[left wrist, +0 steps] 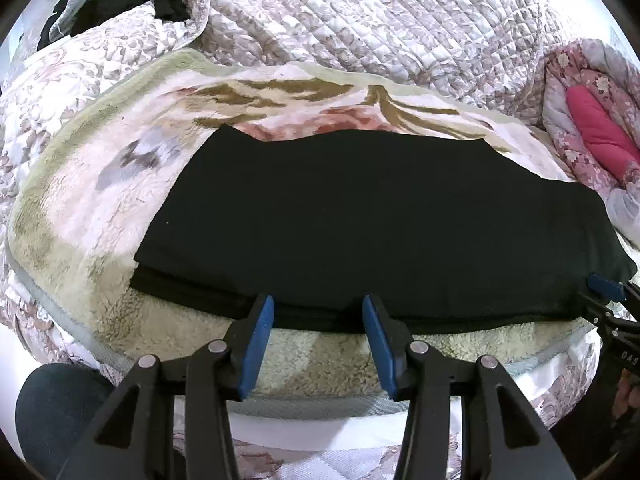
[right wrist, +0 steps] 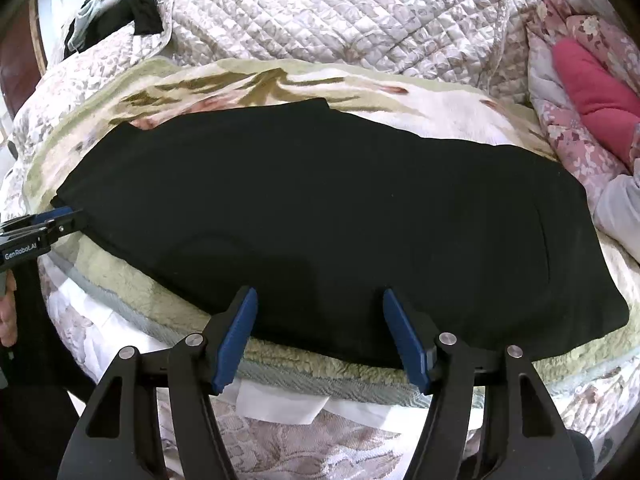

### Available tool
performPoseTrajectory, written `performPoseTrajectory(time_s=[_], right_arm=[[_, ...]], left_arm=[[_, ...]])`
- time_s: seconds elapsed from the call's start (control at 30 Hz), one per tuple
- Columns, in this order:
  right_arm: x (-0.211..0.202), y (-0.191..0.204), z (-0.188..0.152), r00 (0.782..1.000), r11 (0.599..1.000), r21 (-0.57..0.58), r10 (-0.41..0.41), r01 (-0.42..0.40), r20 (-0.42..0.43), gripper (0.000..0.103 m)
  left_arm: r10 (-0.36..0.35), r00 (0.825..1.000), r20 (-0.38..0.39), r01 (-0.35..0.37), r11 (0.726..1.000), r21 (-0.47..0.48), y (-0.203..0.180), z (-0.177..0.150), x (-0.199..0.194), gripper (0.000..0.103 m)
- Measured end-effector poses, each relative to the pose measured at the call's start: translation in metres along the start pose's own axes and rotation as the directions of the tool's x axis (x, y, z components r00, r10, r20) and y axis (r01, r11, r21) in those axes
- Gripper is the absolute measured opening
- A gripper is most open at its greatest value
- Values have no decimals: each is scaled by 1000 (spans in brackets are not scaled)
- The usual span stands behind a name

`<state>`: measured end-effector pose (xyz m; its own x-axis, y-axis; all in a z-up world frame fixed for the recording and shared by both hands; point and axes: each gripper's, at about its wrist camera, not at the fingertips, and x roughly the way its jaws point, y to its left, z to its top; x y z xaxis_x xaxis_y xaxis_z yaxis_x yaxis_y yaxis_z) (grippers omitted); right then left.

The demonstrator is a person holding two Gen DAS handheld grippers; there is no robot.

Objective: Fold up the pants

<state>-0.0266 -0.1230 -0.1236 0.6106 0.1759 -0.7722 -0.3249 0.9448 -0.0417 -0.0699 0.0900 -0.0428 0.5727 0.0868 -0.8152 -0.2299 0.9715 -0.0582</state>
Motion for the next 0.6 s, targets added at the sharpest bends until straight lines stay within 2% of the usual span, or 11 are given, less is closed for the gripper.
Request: performPoseTrajectory(time_s=[0.3, 0.6], right_arm=[[-2, -4, 0, 1000, 1000, 22, 6, -6, -3, 66], [-6, -9, 3, 1000, 999, 49, 10, -10, -1, 66]], left_arm=[[38, 999, -13, -39, 996, -86, 27, -1, -5, 49], [1, 1000, -6, -2, 975, -223, 56, -12, -15, 49]])
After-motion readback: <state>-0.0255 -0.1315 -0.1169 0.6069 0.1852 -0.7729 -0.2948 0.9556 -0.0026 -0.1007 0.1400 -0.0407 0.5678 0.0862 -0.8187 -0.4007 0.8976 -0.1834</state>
